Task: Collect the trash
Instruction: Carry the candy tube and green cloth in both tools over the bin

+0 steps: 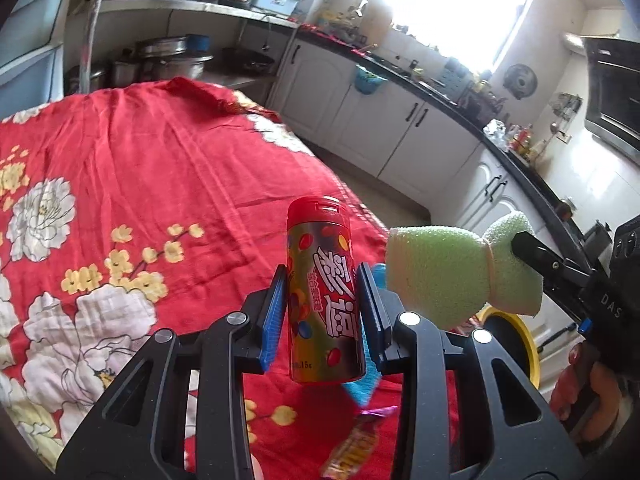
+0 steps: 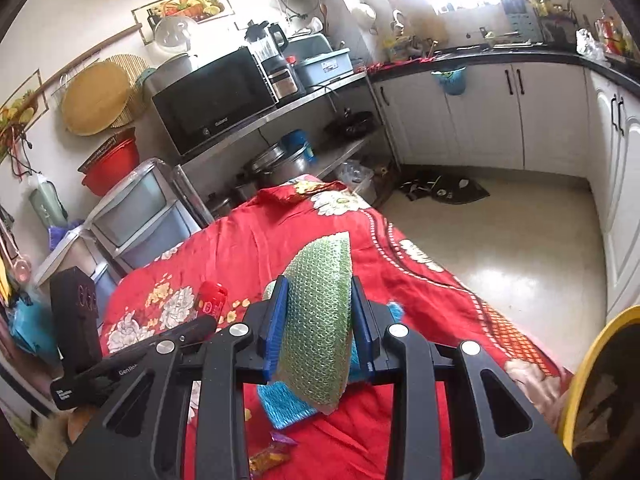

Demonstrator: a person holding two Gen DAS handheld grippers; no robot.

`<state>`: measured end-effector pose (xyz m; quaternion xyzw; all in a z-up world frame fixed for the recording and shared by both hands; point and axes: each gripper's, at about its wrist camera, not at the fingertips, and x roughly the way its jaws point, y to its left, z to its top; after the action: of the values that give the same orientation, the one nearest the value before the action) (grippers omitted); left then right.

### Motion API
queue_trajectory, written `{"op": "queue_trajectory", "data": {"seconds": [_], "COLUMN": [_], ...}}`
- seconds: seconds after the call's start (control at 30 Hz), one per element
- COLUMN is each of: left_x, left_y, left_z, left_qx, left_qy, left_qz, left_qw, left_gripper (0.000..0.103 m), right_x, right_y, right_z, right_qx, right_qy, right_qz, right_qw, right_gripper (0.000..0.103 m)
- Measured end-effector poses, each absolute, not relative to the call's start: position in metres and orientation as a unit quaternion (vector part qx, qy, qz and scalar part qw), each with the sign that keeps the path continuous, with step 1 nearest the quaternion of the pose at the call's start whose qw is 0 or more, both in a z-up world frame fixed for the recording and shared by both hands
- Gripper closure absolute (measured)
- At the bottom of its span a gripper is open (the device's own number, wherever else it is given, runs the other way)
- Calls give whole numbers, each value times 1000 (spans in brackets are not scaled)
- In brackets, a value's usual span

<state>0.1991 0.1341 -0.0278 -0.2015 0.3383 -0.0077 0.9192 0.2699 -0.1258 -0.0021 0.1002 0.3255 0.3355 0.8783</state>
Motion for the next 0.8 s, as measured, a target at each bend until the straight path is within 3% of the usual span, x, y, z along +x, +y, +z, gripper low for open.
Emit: {"op": "queue_trajectory", "data": {"seconds": [0.8], "left_x": [199], "left_y": [37], "left_z": [-1], "left_qx": [-153], "left_qy": [322], "left_qz": [-108], "left_qw": [928], "left_gripper": [76], "right_x": [210], "right_y": [-254], "right_z": [3], "right_qx": [129], "right_qy": [288], "right_qz": [220], "right_qw": [923], "right_gripper": [74]}}
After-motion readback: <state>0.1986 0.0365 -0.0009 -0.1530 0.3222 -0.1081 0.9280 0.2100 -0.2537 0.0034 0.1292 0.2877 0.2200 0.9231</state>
